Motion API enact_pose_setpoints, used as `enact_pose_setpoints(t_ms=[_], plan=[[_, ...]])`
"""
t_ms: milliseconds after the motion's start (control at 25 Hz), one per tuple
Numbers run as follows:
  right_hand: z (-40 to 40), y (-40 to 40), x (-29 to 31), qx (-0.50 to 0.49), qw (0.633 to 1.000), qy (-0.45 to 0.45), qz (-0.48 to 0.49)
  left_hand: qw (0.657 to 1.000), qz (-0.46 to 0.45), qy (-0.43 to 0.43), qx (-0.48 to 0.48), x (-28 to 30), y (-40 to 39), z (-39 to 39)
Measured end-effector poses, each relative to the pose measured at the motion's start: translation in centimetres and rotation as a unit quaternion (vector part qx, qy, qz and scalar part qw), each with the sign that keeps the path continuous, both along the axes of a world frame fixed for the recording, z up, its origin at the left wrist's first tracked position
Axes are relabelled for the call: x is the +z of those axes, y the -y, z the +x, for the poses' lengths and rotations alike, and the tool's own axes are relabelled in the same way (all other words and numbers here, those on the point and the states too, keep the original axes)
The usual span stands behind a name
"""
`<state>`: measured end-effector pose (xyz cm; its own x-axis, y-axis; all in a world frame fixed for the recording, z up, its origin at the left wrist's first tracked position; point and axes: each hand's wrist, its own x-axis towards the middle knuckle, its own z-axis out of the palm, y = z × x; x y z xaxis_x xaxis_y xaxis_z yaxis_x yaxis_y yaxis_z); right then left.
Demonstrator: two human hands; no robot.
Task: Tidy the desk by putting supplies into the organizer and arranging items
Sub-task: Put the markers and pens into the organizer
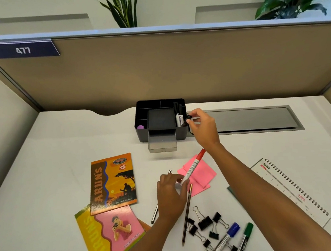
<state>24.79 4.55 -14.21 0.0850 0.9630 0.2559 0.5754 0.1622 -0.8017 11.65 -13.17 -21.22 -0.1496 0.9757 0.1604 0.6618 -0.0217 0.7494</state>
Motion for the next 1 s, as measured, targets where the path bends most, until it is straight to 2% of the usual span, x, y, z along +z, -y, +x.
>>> enact_pose_setpoints(t_ms=[240,520,600,680,840,1000], plan=[[0.0,4.0,0.4,-0.047,0.995,-0.078,-0.026,0.998,0.004,0.028,0.050,0.6,-0.4,-0.2],[-1.0,9.5,-0.9,0.051,0.987,-0.088,-0.124,0.996,0.006,0.025,0.081,1.3,-0.5,-0.5],[-1.1,8.9,0.1,0.057,0.990,-0.079,-0.101,0.996,-0.016,0.012,0.084,1.1,-0.4,-1.1],[-0.9,7.6,2.1,0.029,0.995,-0.087,-0.040,0.994,-0.079,-0.021,0.075,0.5,-0.3,-2.6],[-0.1,3.4,5.6,-0.053,0.990,-0.080,0.107,0.951,-0.248,-0.178,-0.045,-1.1,0.0,-6.0],[-0.5,0.1,5.4,-0.047,0.992,-0.036,0.111,0.931,-0.299,-0.191,-0.087,-1.4,-0.1,-6.4]])
